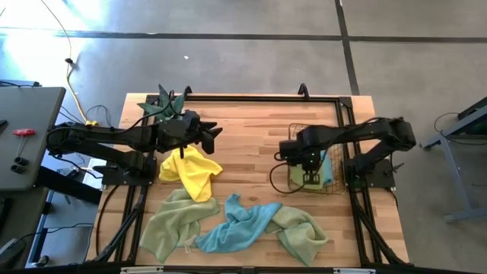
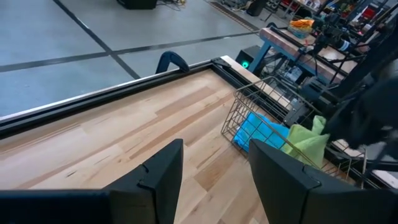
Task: Fold microfiber towels
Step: Stack the folded light green microfiber cloth into the wire basket
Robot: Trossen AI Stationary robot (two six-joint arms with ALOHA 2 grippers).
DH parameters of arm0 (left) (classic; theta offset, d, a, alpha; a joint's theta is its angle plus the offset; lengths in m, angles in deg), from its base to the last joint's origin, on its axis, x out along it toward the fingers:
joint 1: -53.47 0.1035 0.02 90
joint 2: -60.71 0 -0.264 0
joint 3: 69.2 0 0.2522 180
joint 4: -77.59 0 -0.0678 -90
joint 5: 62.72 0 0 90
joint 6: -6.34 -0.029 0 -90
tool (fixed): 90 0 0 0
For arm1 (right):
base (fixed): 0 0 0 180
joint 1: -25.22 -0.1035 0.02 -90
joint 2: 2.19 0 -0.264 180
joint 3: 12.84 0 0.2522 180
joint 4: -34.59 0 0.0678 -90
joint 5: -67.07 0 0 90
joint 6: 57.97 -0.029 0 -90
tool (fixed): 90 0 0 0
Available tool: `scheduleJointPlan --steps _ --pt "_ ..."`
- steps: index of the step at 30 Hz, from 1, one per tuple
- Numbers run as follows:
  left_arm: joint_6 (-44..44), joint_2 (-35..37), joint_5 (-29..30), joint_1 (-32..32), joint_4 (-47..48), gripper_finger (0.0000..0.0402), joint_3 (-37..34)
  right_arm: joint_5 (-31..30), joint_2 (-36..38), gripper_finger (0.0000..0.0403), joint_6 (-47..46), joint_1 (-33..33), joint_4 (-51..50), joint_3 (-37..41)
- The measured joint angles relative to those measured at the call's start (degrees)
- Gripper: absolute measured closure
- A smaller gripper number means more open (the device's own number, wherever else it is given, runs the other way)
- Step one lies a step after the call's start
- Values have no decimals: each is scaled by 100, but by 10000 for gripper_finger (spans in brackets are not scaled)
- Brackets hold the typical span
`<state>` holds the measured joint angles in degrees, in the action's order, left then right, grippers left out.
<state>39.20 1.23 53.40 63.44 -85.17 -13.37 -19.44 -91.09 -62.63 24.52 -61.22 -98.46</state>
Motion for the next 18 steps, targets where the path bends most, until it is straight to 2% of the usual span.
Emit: scheduleJointPlan --steps 12,18 --pt "-97 1 -17 0 84 229 2 -923 -416 403 -360 412 -49 0" --pt "-108 1 -17 0 245 229 2 -906 -496 403 -414 527 -46 0"
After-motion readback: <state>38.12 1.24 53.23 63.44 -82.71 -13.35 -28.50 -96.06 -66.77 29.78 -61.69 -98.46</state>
